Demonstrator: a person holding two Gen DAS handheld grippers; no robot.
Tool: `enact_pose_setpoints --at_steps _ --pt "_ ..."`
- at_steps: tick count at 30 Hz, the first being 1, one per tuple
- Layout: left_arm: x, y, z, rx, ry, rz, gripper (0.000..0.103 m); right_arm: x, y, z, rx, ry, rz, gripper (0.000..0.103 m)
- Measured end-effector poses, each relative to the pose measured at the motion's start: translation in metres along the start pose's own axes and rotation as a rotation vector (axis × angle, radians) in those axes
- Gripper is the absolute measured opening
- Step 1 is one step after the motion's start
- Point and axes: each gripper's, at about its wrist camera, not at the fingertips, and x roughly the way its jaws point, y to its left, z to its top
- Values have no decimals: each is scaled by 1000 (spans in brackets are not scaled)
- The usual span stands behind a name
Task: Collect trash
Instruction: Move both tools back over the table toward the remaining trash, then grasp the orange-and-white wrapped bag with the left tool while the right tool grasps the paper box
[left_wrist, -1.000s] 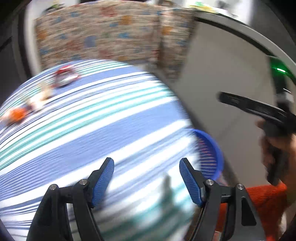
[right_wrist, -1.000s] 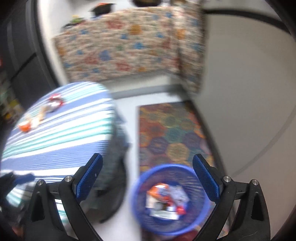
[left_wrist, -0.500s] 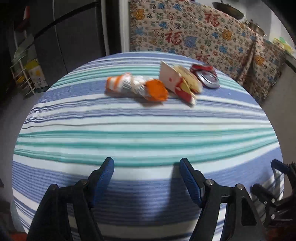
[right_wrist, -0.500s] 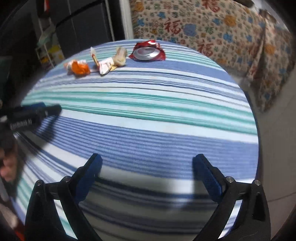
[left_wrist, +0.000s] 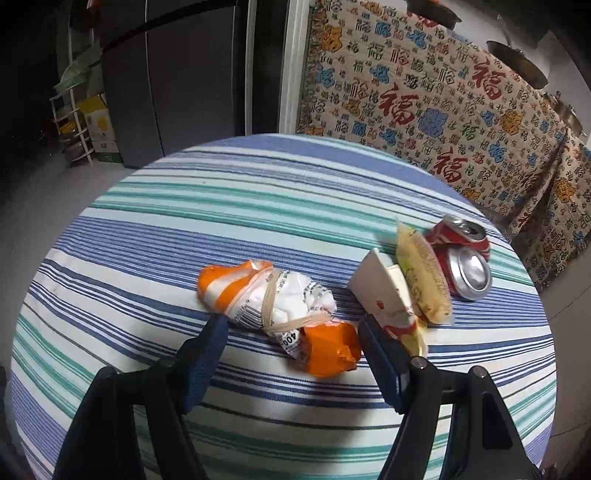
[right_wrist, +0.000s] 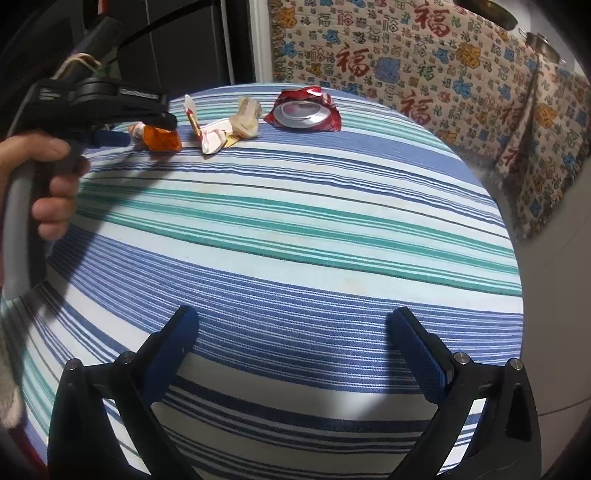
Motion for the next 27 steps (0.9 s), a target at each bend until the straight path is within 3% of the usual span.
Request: enact_pose_setpoints --at_steps 1,2,4,7,12,13,14,15,16,17,21,24,27 --pt "-1 4 -2 -5 -9 -25 71 0 0 0 -1 0 1 103" --pt "-4 8 -5 -5 -20 -49 58 0 0 0 -2 -1 2 103" --pt "-10 17 -10 33 -15 -110 43 0 0 -1 -3 -1 4 103" --pt "-20 28 -15 143 3 -153 34 -1 0 -1 -5 -1 5 103" --pt "-35 48 -21 360 68 -179 34 -1 0 -1 -4 -2 4 103" --pt "-39 53 -22 373 70 -186 35 -1 0 -1 -4 -2 4 103" --pt "-42 57 -21 372 70 -190 45 -1 0 -1 -4 -2 4 103" --pt "-44 60 -20 359 65 -194 53 -1 0 -1 -5 -2 4 103" --pt "-46 62 -20 342 56 -197 68 -1 0 -1 -5 -2 4 103" --pt "-48 63 -17 301 34 -206 74 -1 0 -1 -5 -2 5 103" --pt "-38 51 -2 212 19 -226 74 -2 -1 -2 -6 -2 5 103" --pt "-8 36 11 125 46 -158 75 -3 -2 -2 -6 -2 5 103" --pt "15 24 15 108 79 -92 75 -3 -2 -2 -6 -3 7 103"
